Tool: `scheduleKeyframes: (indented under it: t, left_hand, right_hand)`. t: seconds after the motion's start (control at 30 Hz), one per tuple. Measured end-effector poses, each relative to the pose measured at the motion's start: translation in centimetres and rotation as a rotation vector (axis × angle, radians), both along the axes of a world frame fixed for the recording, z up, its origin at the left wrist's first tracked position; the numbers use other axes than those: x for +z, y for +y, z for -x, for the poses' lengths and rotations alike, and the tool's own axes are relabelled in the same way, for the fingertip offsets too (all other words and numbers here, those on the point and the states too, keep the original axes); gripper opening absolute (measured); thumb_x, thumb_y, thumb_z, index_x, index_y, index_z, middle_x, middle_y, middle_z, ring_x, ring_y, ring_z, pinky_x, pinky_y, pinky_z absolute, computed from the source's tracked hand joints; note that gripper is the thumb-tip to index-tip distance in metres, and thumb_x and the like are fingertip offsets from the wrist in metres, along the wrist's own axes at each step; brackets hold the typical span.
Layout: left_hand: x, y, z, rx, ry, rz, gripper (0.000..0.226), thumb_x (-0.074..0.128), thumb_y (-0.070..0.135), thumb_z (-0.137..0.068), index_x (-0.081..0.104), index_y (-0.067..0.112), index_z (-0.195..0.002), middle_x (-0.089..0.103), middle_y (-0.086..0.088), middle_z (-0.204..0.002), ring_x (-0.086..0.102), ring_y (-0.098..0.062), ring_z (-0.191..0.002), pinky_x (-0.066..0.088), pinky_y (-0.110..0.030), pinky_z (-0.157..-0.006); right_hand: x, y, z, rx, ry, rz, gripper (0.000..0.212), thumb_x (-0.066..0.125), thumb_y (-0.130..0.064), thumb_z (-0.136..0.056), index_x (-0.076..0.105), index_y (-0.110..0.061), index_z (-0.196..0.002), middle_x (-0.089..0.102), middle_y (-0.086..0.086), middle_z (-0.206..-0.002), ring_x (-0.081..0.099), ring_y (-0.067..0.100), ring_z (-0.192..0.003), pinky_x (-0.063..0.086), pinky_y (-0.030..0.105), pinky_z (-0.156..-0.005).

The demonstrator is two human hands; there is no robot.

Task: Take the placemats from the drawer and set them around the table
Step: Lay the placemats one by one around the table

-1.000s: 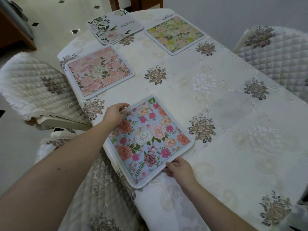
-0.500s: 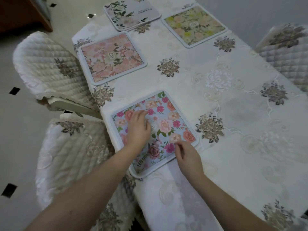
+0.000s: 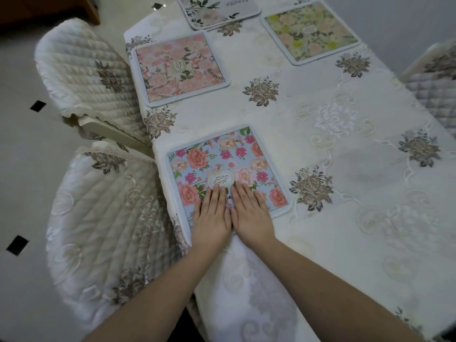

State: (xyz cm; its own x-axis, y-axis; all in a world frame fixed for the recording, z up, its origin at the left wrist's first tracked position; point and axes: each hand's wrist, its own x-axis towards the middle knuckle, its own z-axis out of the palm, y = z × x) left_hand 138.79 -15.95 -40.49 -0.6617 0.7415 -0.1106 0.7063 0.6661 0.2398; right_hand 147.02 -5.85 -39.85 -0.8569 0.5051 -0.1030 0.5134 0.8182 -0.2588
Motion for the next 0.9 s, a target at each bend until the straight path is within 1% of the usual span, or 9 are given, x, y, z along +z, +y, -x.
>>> scheduleKeyframes:
  t: [0.13,0.2,0.33,0.43,0.57,0.67,0.77,0.83,0.9]
  left_hand:
    - [0.2,-0.6,-0.1,0.031,0.0,0.025,0.061,0.017,0.042,-0.101,0.02,0.017,-0.157,0.015,0.002,-0.164,0.005,-0.01,-0.151,-0.004,-0.034,-0.121]
    - [0.2,-1.2,0.1,0.03,-0.007,0.007,0.064,0.017,0.046,-0.1,0.014,0.019,-0.158,0.007,0.004,-0.165,-0.002,-0.008,-0.151,-0.003,-0.036,-0.122]
    - [0.2,-1.6,0.3,0.022,0.005,-0.019,0.065,0.022,0.047,-0.099,0.017,0.02,-0.158,0.011,0.003,-0.165,0.002,-0.008,-0.151,0.002,-0.038,-0.123]
    - [0.5,-1.6,0.3,0.009,-0.004,0.005,0.065,0.018,0.049,-0.099,0.01,0.021,-0.158,0.004,0.006,-0.165,-0.003,-0.008,-0.152,-0.002,-0.037,-0.123]
    - [1.0,-2.5,0.6,0.002,-0.019,0.021,0.064,0.014,0.051,-0.099,0.003,0.027,-0.157,-0.002,0.009,-0.165,-0.009,-0.006,-0.151,-0.008,-0.033,-0.123]
    - [1.3,-3.9,1.2,-0.027,-0.039,0.061,0.064,0.009,0.054,-0.099,-0.002,0.029,-0.157,-0.007,0.011,-0.165,-0.013,-0.005,-0.15,-0.013,-0.03,-0.121]
    - [2.0,-5.7,3.1,-0.15,-0.071,0.132,0.072,-0.002,0.066,-0.093,-0.01,0.031,-0.156,-0.014,0.012,-0.163,-0.018,-0.004,-0.149,-0.014,-0.027,-0.119]
    - [2.9,-6.7,4.6,-0.214,-0.055,0.2,0.077,-0.006,0.068,-0.09,-0.008,0.029,-0.157,-0.012,0.011,-0.164,-0.01,-0.008,-0.151,-0.006,-0.031,-0.121]
    - [3.8,-7.0,5.4,-0.158,-0.018,0.179,0.076,0.0,0.06,-0.093,0.005,0.023,-0.159,0.003,0.004,-0.166,0.006,-0.014,-0.153,0.003,-0.034,-0.122]
  right_hand:
    - [0.3,0.4,-0.4,0.034,-0.036,0.018,0.059,0.023,-0.04,-0.102,0.029,-0.012,-0.153,0.026,0.005,-0.16,0.021,0.017,-0.148,0.014,0.041,-0.117]
    - [0.4,0.8,-0.7,0.041,-0.028,0.027,0.061,0.026,-0.043,-0.1,0.028,-0.015,-0.154,0.025,0.003,-0.161,0.019,0.016,-0.149,0.012,0.041,-0.119]
    - [0.6,2.3,-1.7,0.055,-0.023,0.016,0.068,0.029,-0.05,-0.098,0.018,-0.018,-0.156,0.013,-0.001,-0.164,0.008,0.012,-0.151,0.008,0.038,-0.122]
    - [0.3,4.3,-2.7,0.041,-0.053,-0.005,0.069,0.02,-0.056,-0.101,0.002,-0.02,-0.157,-0.003,-0.003,-0.164,-0.008,0.01,-0.15,-0.003,0.035,-0.122]
    - [0.5,7.1,-4.4,0.043,-0.083,-0.033,0.063,0.006,-0.052,-0.103,-0.008,-0.021,-0.156,-0.011,-0.003,-0.163,-0.013,0.011,-0.149,-0.003,0.035,-0.122]
    - [0.8,8.8,-5.4,0.045,-0.09,-0.03,0.06,0.003,-0.05,-0.104,-0.005,-0.022,-0.156,-0.009,-0.006,-0.162,-0.011,0.01,-0.149,-0.006,0.032,-0.119]
    - [1.1,9.9,-6.2,0.027,-0.083,-0.016,0.058,0.006,-0.048,-0.105,0.004,-0.022,-0.156,-0.003,-0.007,-0.162,-0.005,0.008,-0.149,-0.009,0.028,-0.118]
    - [1.3,10.1,-6.4,-0.004,-0.043,-0.075,0.057,0.012,-0.044,-0.105,0.018,-0.017,-0.155,0.014,-0.001,-0.162,0.006,0.009,-0.149,-0.008,0.026,-0.118]
    - [1.8,9.4,-6.1,-0.035,0.01,-0.12,0.057,0.019,-0.041,-0.104,0.029,-0.012,-0.152,0.027,0.004,-0.159,0.017,0.014,-0.148,-0.01,0.024,-0.118]
